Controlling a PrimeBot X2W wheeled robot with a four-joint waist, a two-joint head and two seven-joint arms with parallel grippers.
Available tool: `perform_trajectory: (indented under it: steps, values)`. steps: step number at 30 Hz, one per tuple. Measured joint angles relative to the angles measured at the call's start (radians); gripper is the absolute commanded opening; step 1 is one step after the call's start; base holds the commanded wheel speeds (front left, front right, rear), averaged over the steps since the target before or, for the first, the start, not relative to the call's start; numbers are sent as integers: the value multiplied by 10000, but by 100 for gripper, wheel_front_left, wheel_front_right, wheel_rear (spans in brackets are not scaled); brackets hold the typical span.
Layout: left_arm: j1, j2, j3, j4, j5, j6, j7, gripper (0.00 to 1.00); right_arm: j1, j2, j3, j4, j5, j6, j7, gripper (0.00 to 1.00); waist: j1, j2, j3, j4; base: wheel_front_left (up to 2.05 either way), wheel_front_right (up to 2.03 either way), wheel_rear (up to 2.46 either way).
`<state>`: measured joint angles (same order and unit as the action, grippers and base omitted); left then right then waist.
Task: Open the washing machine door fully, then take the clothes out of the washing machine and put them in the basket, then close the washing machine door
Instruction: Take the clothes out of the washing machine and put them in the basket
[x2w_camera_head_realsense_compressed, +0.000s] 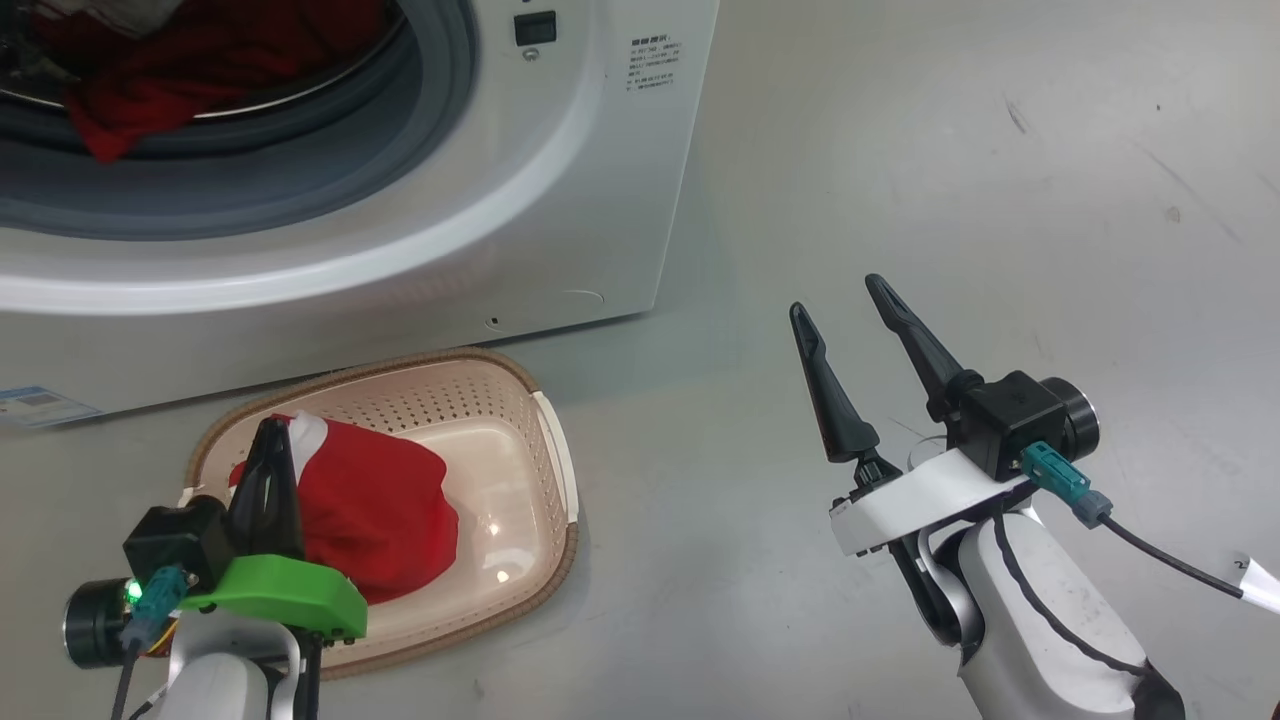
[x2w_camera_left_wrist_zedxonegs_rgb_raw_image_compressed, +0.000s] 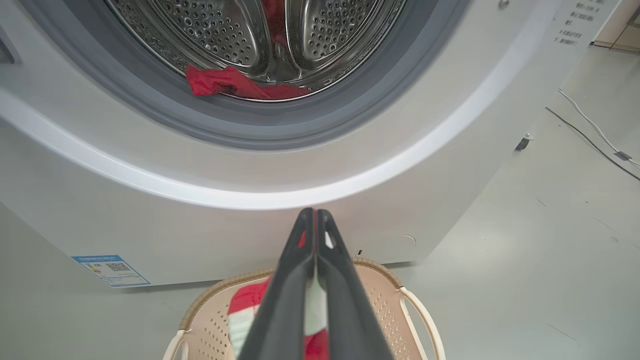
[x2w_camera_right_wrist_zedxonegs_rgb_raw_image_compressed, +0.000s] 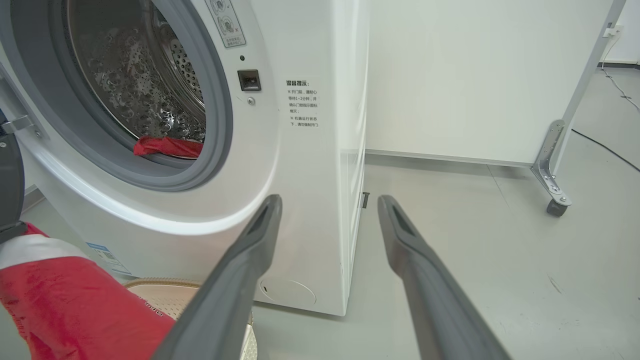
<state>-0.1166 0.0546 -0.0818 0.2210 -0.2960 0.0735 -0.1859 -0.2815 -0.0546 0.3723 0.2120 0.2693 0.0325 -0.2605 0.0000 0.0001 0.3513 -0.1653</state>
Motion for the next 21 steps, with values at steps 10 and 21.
perform_trajectory:
  steps: [10, 21]
  values:
    - [-1314, 272, 167, 1363, -33, -173, 44, 0, -637, 0, 75, -462, 2, -79, 0, 100, 1, 0, 1341, -341, 0, 0, 0]
    - [-2778, 696, 234, 3051, -17, -263, 192, 0, -1535, 4, 288, -959, 163, -102, -2, 100, 1, 0, 2904, -639, 0, 0, 0]
